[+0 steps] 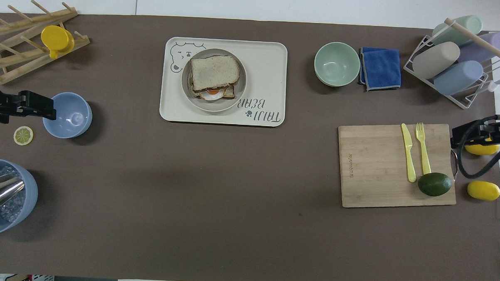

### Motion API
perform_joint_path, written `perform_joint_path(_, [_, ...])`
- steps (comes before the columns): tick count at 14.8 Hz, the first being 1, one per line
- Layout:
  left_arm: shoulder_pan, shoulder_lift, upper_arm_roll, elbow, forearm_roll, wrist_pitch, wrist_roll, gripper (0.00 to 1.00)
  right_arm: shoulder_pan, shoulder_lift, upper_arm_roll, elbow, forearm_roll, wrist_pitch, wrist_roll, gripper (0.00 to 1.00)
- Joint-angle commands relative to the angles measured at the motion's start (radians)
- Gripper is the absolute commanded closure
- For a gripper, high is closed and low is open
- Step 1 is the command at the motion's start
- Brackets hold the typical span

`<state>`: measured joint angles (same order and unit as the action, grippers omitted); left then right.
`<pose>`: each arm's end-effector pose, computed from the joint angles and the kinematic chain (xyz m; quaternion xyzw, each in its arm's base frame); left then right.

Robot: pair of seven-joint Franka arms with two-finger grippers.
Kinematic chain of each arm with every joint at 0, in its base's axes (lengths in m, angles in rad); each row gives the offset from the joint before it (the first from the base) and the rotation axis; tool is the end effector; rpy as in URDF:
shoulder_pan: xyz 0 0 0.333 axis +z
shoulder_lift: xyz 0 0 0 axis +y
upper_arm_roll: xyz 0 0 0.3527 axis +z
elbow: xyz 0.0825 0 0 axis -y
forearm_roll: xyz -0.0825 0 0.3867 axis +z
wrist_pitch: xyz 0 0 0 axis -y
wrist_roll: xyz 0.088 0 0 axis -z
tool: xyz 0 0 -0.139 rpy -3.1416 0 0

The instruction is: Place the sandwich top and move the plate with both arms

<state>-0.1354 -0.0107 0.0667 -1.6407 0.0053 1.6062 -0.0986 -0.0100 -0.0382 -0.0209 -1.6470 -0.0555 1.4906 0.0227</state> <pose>0.5531 -0.0371 0.6050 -0.9998 -0.0148 0.0117 0.0033 0.5290 -0.0246 0.6081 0.9975 -0.0273 -0.0592 0.0271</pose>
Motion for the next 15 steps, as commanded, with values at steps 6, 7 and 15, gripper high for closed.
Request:
perform_joint_path(6, [0.063,0.017,-0.054,0.048,-0.007,-0.057,0.007,0.0,-0.013,-0.009,0.004,-0.007,0.026,-0.01,-0.017,0.0])
perform_joint_path(7, [0.094,0.018,-0.082,0.05,-0.007,-0.058,0.007,0.0,-0.013,-0.009,0.004,-0.007,0.026,-0.01,-0.017,0.0])
perform_joint_path(15, [0.092,0.008,-0.085,0.033,-0.033,-0.041,0.014,0.0,-0.013,-0.009,0.004,-0.007,0.026,-0.01,-0.017,0.0])
